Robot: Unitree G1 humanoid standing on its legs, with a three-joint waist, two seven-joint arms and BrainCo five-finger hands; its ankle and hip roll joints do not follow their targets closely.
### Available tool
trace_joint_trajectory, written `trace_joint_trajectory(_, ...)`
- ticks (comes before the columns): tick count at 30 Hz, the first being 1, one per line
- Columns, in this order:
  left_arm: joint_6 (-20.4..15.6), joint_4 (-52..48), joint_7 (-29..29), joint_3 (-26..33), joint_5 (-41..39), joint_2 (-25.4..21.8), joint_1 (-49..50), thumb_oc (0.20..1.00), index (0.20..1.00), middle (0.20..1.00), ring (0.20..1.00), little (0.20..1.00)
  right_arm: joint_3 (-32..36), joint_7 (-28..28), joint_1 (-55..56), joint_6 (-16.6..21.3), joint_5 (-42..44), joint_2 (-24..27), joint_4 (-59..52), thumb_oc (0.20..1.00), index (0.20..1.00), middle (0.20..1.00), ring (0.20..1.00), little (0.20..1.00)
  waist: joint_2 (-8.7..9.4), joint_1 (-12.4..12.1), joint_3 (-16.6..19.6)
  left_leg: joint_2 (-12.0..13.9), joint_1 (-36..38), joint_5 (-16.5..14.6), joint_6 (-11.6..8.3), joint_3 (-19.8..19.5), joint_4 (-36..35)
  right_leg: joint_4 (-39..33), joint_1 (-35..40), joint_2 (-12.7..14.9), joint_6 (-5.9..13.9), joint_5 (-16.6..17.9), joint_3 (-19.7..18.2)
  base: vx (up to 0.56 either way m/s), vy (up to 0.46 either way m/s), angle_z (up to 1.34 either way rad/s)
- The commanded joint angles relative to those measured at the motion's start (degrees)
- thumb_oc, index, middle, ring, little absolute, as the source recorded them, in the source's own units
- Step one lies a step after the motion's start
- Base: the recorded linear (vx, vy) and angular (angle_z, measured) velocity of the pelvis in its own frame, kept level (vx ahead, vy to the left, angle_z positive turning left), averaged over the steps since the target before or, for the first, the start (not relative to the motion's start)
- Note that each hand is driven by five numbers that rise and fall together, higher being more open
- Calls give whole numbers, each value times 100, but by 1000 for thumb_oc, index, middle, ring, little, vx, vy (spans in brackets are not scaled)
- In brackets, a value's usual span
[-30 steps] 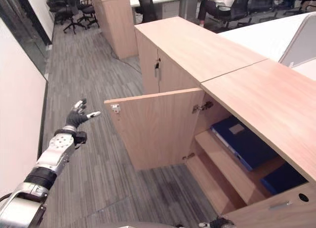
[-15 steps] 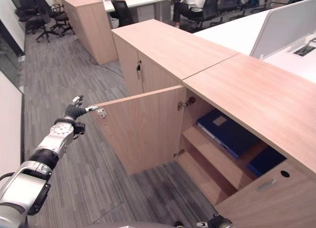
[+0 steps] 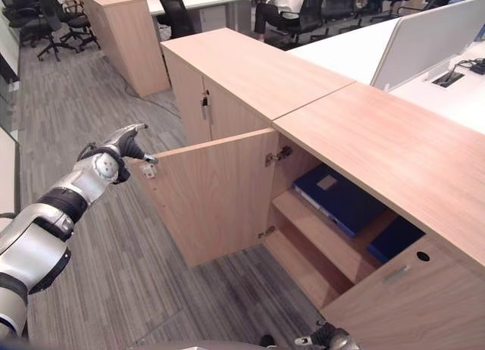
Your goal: Put the empty folder in the office cabinet
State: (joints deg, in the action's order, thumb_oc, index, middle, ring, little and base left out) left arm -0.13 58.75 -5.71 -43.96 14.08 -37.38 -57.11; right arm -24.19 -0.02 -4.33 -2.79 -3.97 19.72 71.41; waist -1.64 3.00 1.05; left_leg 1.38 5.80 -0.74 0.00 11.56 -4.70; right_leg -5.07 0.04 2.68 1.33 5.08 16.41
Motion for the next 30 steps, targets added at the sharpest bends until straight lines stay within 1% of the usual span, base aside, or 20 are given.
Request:
trace_joint_trajectory(1, -7, 646, -55, -116, 813, -53, -1072, 1000, 1000, 1000, 1000, 1000, -200, -42, -173, 116, -221, -42, 66, 1000, 1000, 1000, 1000, 1000, 351, 76, -42, -79, -82, -298, -122, -4, -30, 7, 539, 437, 741, -503, -45, 0, 0, 0)
trace_joint_trajectory(3, -9, 674, 36, -398, 1203, 7, -1176, 1000, 1000, 1000, 1000, 1000, -263, -9, -196, 111, -277, -56, 109, 1000, 1000, 1000, 1000, 1000, 348, 90, -43, -70, -57, -316, -122, 28, -30, 7, 549, 435, 745, -509, -52, 3, -14, -5)
trace_joint_trajectory(4, -17, 649, 85, -561, 1464, 109, -1177, 1000, 1000, 1000, 1000, 1000, -307, 2, -202, 120, -294, -68, 89, 1000, 1000, 1000, 1000, 1000, 348, 102, -62, -65, -23, -337, -122, 42, -30, 7, 574, 427, 747, -521, -64, -2, -19, -9)
trace_joint_trajectory(6, -20, 704, 158, -679, 1665, 232, -1147, 1000, 1000, 1000, 1000, 1000, -332, 11, -229, 134, -294, -58, 42, 1000, 1000, 1000, 1000, 1000, 358, 122, -64, -63, -35, -334, -118, 57, -30, 7, 551, 424, 742, -513, -81, -4, -10, -2)
trace_joint_trajectory(13, -33, 858, 446, -597, 1574, 486, -889, 1000, 1000, 1000, 1000, 1000, -380, 69, -172, 111, -357, -44, -64, 1000, 1000, 1000, 1000, 1000, 390, 175, -95, -49, -24, -344, -115, 97, -30, 7, 523, 401, 731, -511, -115, 0, -7, -2)
trace_joint_trajectory(14, 87, 1023, 591, -382, 1498, 710, -559, 1000, 1000, 1000, 1000, 1000, -392, 101, -166, 64, -397, -75, -52, 1000, 1000, 1000, 1000, 1000, 421, 168, -139, -39, -10, -355, -117, 102, -30, 7, 530, 390, 726, -513, -124, -7, -15, -7)
trace_joint_trajectory(15, 86, 1025, 589, -381, 1498, 712, -558, 1000, 1000, 1000, 1000, 1000, -392, 101, -165, 64, -397, -73, -53, 1000, 1000, 1000, 1000, 1000, 419, 167, -137, -38, -11, -355, -117, 102, -30, 7, 529, 390, 726, -512, -124, -9, -23, -8)
trace_joint_trajectory(17, 98, 1033, 680, -276, 1436, 907, -347, 1000, 1000, 1000, 1000, 1000, -409, 115, -169, 35, -411, -114, -13, 1000, 1000, 1000, 1000, 1000, 450, 164, -168, -33, -29, -350, -114, 98, -30, 7, 513, 387, 718, -512, -119, -7, -7, -2)
trace_joint_trajectory(22, 85, 816, 904, 32, 802, 1227, 151, 1000, 1000, 1000, 1000, 1000, -414, 139, -224, -18, -380, -201, 75, 1000, 1000, 1000, 1000, 1000, 497, 121, -215, -27, -72, -324, -111, 61, -30, 7, 486, 389, 697, -514, -89, -4, -3, 1)
trace_joint_trajectory(24, 75, 679, 971, 84, 682, 1307, 437, 1000, 1000, 1000, 1000, 1000, -417, 153, -245, -18, -374, -244, 108, 1000, 1000, 1000, 1000, 1000, 508, 102, -229, -26, -80, -322, -110, 53, -30, 7, 484, 390, 692, -515, -85, -13, -9, 3)
trace_joint_trajectory(25, 54, 481, 1097, 88, 448, 1433, 582, 1000, 1000, 1000, 1000, 1000, -443, 167, -301, -31, -376, -269, 135, 1000, 1000, 1000, 1000, 1000, 512, 98, -240, -23, -82, -319, -110, 51, -30, 7, 481, 388, 683, -518, -81, 0, 0, 0)
trace_joint_trajectory(27, -15, -10, 1306, 18, 90, 1504, 704, 1000, 1000, 1000, 1000, 1000, -466, 174, -350, -49, -396, -288, 167, 1000, 1000, 1000, 1000, 1000, 503, 93, -238, -26, -109, -304, -105, 37, -30, 7, 458, 395, 681, -509, -68, -8, -2, 2)
trace_joint_trajectory(30, -111, -1055, 1706, -153, -687, 1473, 817, 1000, 1000, 1000, 1000, 1000, -488, 211, -365, -63, -427, -313, 164, 1000, 1000, 1000, 1000, 1000, 486, 75, -234, -33, -111, -306, -102, 10, -30, 7, 468, 396, 682, -509, -42, 5, -8, 5)
